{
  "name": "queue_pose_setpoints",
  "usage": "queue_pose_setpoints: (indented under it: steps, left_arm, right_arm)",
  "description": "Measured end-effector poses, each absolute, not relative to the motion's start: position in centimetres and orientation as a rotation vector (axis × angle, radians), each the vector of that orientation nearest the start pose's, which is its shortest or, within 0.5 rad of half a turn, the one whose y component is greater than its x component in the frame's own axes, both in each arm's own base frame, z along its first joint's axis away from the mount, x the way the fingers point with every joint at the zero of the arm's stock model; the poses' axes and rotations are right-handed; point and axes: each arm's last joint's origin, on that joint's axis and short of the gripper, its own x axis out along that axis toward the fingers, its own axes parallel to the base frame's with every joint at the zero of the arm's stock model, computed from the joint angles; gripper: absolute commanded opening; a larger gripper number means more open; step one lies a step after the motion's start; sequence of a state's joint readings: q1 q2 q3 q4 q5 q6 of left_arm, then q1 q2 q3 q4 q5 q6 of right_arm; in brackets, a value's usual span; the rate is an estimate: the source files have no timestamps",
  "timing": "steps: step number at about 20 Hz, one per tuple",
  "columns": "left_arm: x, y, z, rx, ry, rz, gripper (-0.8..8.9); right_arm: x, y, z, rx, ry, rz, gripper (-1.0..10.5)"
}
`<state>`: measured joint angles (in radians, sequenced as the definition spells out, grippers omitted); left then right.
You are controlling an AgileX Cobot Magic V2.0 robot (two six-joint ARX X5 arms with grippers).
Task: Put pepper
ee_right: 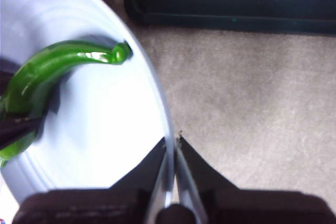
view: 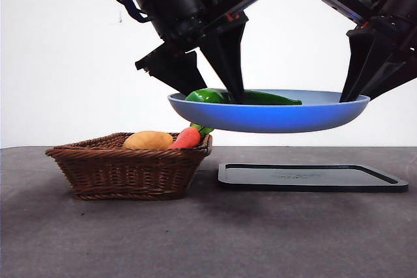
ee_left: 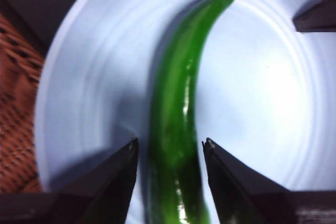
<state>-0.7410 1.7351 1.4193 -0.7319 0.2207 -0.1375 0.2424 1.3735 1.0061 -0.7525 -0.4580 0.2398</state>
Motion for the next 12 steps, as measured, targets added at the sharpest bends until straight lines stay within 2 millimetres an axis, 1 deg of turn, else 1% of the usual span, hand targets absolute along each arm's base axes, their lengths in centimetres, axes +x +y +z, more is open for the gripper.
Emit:
queue_pose_setpoints:
  steps: [2, 4, 9, 12]
  left_arm:
    - [26.2, -24.9, 26.4, 0.147, 1.106, -0.823, 2.36]
    - [25.7, -24.5, 27.6, 0.137, 1.075, -0.834, 2.36]
    - [23.5, -22.5, 32.4, 0.105, 0.936, -0.872, 2.35]
    - [21.4, -20.5, 35.9, 0.080, 0.812, -0.901, 2.34]
  right_arm:
    - [24.8, 7.5, 24.6, 0.330, 1.216, 0.486, 0.0]
    - [24.7, 7.4, 24.5, 0.331, 1.226, 0.485, 0.0]
    - [25.0, 7.0, 24.6, 0.334, 1.204, 0.458, 0.0]
    - [26.2, 5.4, 24.6, 0.382, 1.136, 0.391, 0.0]
